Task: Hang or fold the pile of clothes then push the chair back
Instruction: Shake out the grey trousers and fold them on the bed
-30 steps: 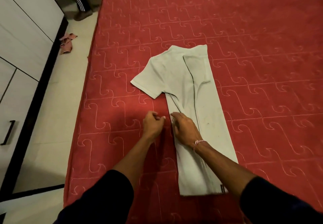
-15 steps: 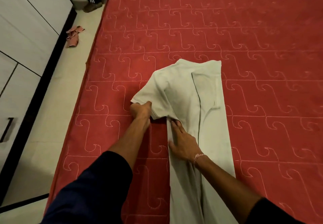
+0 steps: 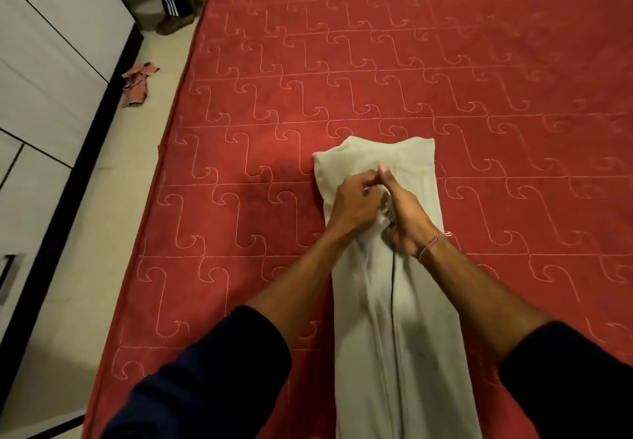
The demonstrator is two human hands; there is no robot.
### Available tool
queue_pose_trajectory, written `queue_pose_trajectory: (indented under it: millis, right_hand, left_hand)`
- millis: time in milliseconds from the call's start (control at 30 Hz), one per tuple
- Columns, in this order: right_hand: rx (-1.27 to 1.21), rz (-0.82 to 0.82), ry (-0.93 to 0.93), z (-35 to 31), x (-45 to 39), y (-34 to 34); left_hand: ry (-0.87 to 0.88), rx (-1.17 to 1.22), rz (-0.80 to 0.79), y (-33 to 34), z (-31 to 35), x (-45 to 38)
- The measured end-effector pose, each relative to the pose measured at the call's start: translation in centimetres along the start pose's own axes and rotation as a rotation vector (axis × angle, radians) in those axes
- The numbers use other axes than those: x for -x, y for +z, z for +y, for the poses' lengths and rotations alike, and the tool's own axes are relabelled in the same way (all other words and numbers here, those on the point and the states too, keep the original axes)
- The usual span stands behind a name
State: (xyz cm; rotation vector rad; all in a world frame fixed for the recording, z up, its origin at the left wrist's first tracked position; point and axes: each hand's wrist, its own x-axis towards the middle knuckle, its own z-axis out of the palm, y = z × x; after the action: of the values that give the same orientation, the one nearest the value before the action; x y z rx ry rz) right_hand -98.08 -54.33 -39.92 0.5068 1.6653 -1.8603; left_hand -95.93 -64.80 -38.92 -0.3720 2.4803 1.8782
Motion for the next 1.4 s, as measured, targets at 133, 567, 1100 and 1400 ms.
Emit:
queue_pose_trajectory:
  millis: [133, 567, 1100, 1400]
  right_hand:
    - [0.039, 0.089, -0.058, 0.0, -1.4, -1.0]
    - [0.293, 0.228, -0.277, 0.0, -3.6, -3.0]
    - [1.282, 0.607, -0.464, 1.7, -5.7, -4.2]
    - [1.146, 0.585, -0.438, 2.6, -6.2, -4.4]
  left_hand:
    - [0.111, -0.257, 0.266, -1.0, -3.3, -0.3]
    - [-0.377, -0.239, 0.329, -3.7, -6.6, -5.8]
    - [-0.27, -0.162, 0.459, -2.4, -7.0, -9.4]
    - [-0.325, -0.304, 0.519, -2.2, -7.9, -9.9]
